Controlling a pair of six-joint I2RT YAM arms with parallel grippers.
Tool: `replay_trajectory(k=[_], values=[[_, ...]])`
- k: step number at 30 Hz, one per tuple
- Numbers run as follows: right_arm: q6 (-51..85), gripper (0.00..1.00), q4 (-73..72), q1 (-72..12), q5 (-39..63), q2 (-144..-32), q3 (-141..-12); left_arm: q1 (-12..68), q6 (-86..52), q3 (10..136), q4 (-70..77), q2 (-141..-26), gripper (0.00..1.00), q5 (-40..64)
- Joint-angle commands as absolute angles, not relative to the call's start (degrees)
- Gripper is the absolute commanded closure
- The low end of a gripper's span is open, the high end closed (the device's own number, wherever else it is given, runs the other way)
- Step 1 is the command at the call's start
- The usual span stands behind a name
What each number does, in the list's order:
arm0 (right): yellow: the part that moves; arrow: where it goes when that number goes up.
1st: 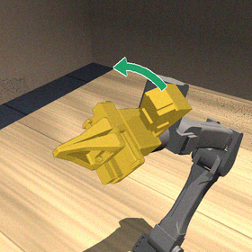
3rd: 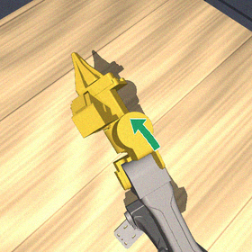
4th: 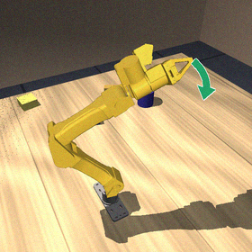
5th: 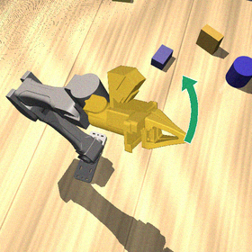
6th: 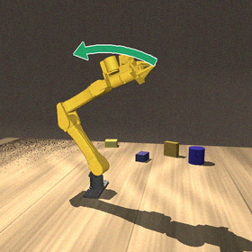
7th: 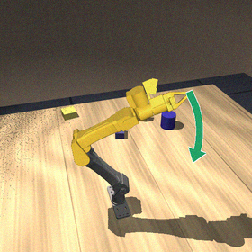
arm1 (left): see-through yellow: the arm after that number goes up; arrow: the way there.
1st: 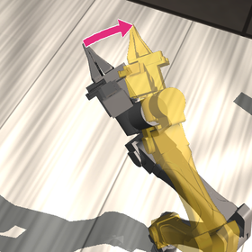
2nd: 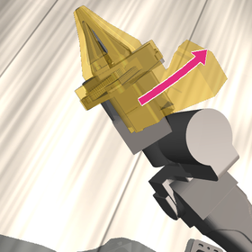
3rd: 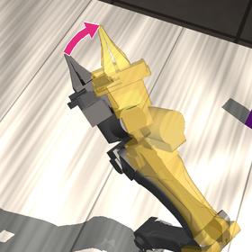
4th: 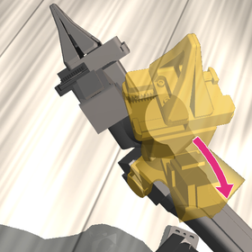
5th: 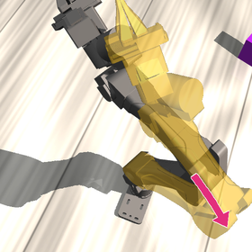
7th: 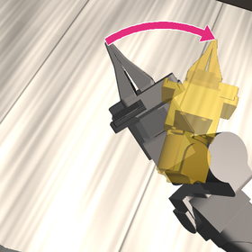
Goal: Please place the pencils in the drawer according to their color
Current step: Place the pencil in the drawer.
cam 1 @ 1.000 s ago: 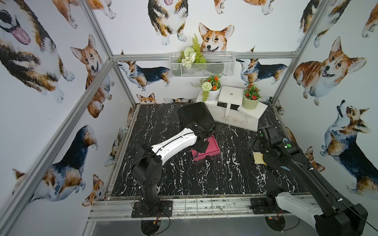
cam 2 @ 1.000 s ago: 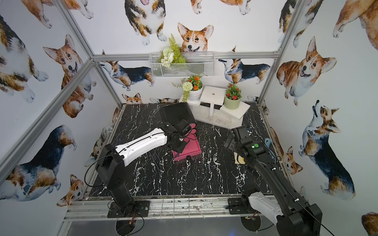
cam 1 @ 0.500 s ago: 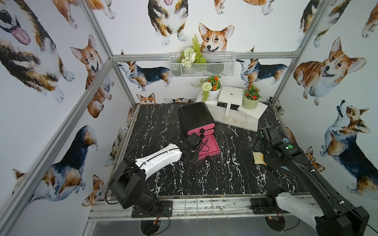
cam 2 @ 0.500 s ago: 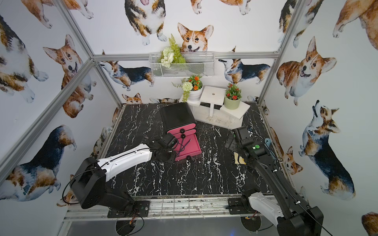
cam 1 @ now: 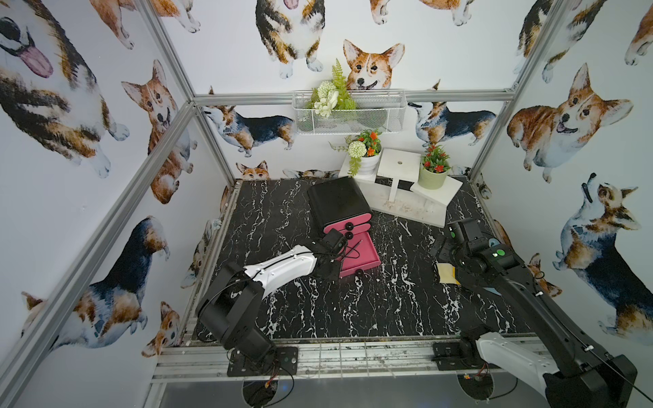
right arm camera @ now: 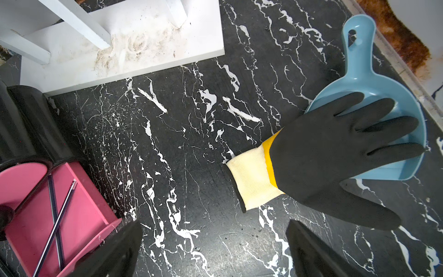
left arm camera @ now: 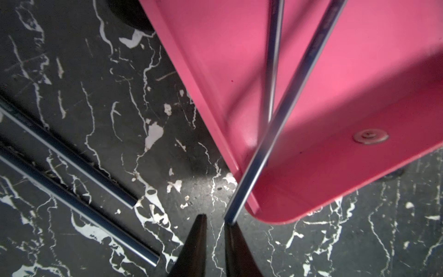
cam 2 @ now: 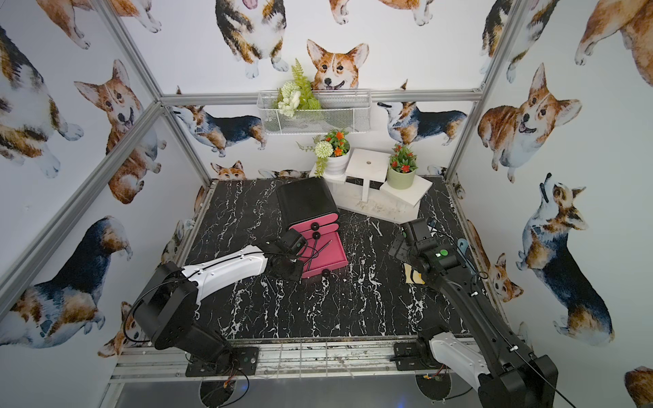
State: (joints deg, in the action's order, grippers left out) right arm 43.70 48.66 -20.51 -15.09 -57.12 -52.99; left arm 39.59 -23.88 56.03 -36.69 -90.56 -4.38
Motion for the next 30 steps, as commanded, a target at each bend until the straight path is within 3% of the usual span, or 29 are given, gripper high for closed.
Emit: replay_trajectory(k=[1, 30], values=[[44.25, 0.0, 48.74, -20.48, -16.28, -57.43, -52.99, 39.46, -23.19, 56.38, -37.17, -89.93, 0.82, -4.3], [44.82, 0.0, 48.52, -20.52, -16.35, -57.38, -53.0, 38.41, -22.07, 58.96, -37.35, -93.33, 0.87, -3.07]])
